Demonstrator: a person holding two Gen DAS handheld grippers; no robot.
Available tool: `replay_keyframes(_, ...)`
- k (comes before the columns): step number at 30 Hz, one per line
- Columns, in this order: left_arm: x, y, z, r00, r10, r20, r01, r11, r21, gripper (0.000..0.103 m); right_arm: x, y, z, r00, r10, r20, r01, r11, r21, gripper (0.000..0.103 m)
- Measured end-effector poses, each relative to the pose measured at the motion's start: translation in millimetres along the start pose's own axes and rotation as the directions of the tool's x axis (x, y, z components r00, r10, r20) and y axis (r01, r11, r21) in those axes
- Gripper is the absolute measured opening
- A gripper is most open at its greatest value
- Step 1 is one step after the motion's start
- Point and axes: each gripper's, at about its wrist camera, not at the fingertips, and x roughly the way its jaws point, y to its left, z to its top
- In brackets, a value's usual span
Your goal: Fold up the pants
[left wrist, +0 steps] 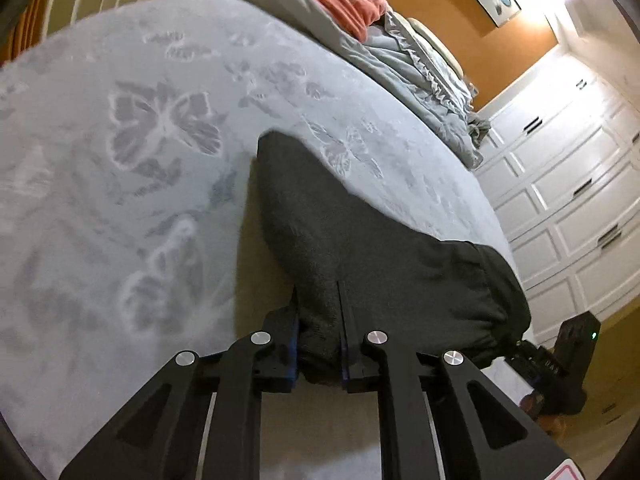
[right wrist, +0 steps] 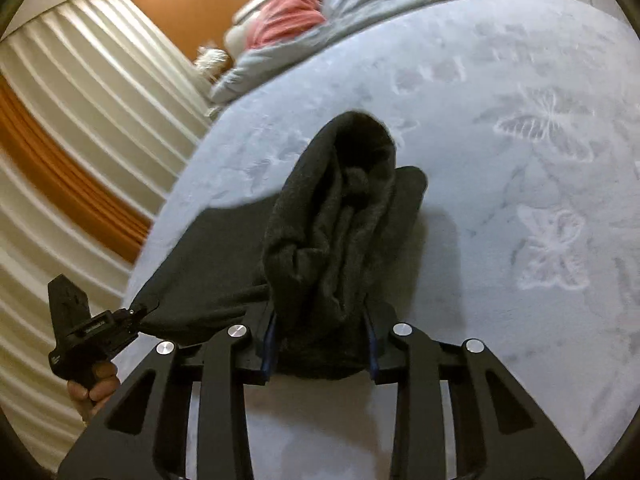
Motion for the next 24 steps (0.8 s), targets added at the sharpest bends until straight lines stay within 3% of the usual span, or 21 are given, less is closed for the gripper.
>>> replay_keyframes(2, 12.6, 5.5, -10.8, 0.997, 0.055, -0.054, -0.054, 0.998, 0.028, 0.016, 12.4, -14.9, -14.2, 0.996, -0.048, -0.076, 0.049, 0.999, 0.02, 0.038)
replay_keyframes(3, 24.5, 12.6, -15.0, 0.992, 0.094, -0.086, -0.093, 0.996, 0.009, 0.017, 25.5, -23.4, -21.7, 0.986, -0.088, -0.14, 0.093, 0.995, 0.032, 0.044)
replay_keyframes(4, 31.6, 20.8, -19.0, 0.99, 0.095, -0.101, -0.098, 0.995, -0.026, 0.021, 32.9, -29.8, -27.6, 0.987, -0.076, -0.144, 0.085, 0.995, 0.057, 0.047)
replay_keyframes(6, 28.8, 27.3, -20.9, 0.995, 0.066, -0.071, -0.072, 0.995, -0.074, 0.024, 30.0, -23.8, -21.0, 0.988, -0.069, -0.139, 0.077, 0.995, 0.056, 0.057)
replay_keyframes(9, 24.4, 28.3, -18.0, 0.998, 0.033, -0.048, -0.038, 0.994, -0.105, 0.054, 31.1, -28.3, -20.5, 0.992, -0.06, -0.115, 0.072, 0.992, 0.108, 0.059)
replay_keyframes(10, 24.1, 30.9, -18.9, 1.0, 0.002, -0.031, -0.006, 0.992, -0.129, 0.059, 31.6, -28.4, -19.9, 0.993, -0.051, -0.108, 0.063, 0.992, 0.111, 0.059)
replay_keyframes(12, 29.3, 35.6, -14.7, 0.999, -0.025, -0.026, 0.02, 0.989, -0.148, 0.059, 34.7, -28.5, -16.5, 0.995, -0.042, -0.095, 0.053, 0.992, 0.114, 0.059)
replay_keyframes(13, 31.6, 35.5, -13.1, 0.999, -0.033, -0.022, 0.029, 0.99, -0.141, 0.054, 34.5, -31.5, -16.4, 0.996, -0.035, -0.088, 0.045, 0.991, 0.122, 0.059)
replay_keyframes(14, 35.2, 31.9, -10.4, 0.999, -0.032, -0.02, 0.029, 0.992, -0.124, 0.043, 38.1, -32.3, -13.8, 0.997, -0.024, -0.078, 0.034, 0.991, 0.132, 0.052)
replay_keyframes(15, 39.9, 29.5, -7.1, 0.999, -0.031, -0.034, 0.027, 0.994, -0.106, 0.01, 42.7, -30.8, -10.8, 0.997, -0.022, -0.077, 0.032, 0.992, 0.123, 0.035)
replay_keyframes(16, 43.2, 25.7, -3.7, 0.997, -0.044, -0.058, 0.039, 0.995, -0.093, 0.009, 39.1, -26.9, -16.2, 0.997, -0.02, -0.08, 0.028, 0.994, 0.109, 0.032)
replay_keyframes(17, 36.3, 20.6, 1.8, 0.999, -0.033, -0.027, 0.03, 0.996, -0.085, 0.009, 36.6, -22.2, -12.3, 0.998, -0.028, -0.063, 0.034, 0.995, 0.092, 0.029)
replay_keyframes(19, 16.2, -2.2, 18.6, 0.998, -0.044, 0.053, 0.043, 0.999, 0.015, 0.009, 20.7, 1.3, -2.3, 0.999, -0.046, 0.007, 0.046, 0.999, -0.002, 0.028)
replay_keyframes(22, -28.1, -44.4, 51.8, 0.978, -0.052, 0.2, 0.022, 0.988, 0.151, 0.009, -17.3, 47.4, 28.1, 0.987, 0.032, 0.159, -0.011, 0.991, -0.132, 0.028)
replay_keyframes(24, -41.8, -52.1, 71.1, 0.965, -0.056, 0.255, 0.012, 0.985, 0.171, 0.009, -36.6, 65.3, 48.0, 0.97, 0.086, 0.228, -0.045, 0.983, -0.181, 0.028)
